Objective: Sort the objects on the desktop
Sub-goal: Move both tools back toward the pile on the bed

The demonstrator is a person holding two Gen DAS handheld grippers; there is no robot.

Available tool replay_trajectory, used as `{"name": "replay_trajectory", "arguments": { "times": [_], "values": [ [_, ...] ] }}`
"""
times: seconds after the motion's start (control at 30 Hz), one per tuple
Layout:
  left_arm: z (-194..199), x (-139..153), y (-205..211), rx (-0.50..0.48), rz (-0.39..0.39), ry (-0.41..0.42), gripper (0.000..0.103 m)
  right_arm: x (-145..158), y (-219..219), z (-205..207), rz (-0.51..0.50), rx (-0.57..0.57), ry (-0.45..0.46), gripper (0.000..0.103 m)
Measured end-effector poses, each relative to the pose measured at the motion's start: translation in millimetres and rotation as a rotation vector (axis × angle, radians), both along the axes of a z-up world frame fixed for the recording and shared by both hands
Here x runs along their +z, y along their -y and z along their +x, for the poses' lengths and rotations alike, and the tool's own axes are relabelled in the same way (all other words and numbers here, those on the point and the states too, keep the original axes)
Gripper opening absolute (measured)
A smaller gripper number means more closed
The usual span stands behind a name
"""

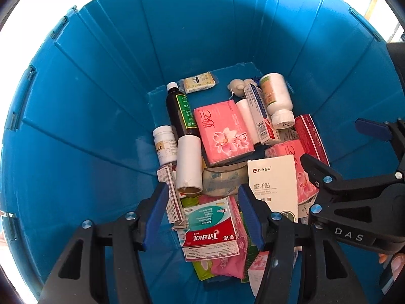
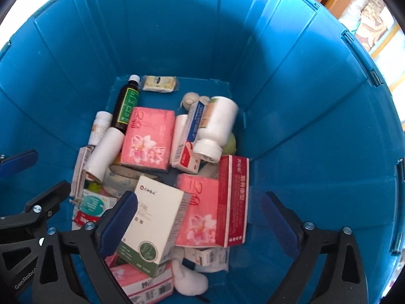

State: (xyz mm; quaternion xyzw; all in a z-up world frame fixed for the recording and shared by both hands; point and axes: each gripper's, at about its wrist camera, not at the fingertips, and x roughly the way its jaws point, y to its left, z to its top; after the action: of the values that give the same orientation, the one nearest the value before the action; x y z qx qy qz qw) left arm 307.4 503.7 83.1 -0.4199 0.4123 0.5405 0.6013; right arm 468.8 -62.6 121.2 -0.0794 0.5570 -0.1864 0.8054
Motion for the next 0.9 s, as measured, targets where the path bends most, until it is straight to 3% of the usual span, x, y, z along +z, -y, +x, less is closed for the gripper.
{"name": "replay_trajectory", "arguments": {
  "times": [0.23,0.37,0.47,0.5,0.53,0.67,0.9],
  "values": [
    [-4,9,5,0.013,0.044,0.038,0.056,9,0,-4,-0.003,-0.021,0.038,0.101],
    [-9,26,17,0.014,0.091,0.094,0.056,32,-4,-14,0.002,-0.018,0.138,0.102],
    [-14,48,34,0.004,0.148,0.113,0.056,55,-8,-25,0.078,-0.016,0.244,0.102],
    [-16,57,41,-0.004,0.177,0.109,0.056,62,-10,-30,0.094,-0.107,0.292,0.102],
    [-18,67,50,-0.008,0.211,0.099,0.056,69,-13,-35,0.114,-0.109,0.323,0.102],
    [-39,96,86,0.007,0.32,0.104,0.056,91,-41,-49,0.125,-0.091,0.402,0.103],
    [-106,117,152,0.156,0.449,0.126,0.056,99,-121,-56,0.127,0.036,0.456,0.103]
  ]
}}
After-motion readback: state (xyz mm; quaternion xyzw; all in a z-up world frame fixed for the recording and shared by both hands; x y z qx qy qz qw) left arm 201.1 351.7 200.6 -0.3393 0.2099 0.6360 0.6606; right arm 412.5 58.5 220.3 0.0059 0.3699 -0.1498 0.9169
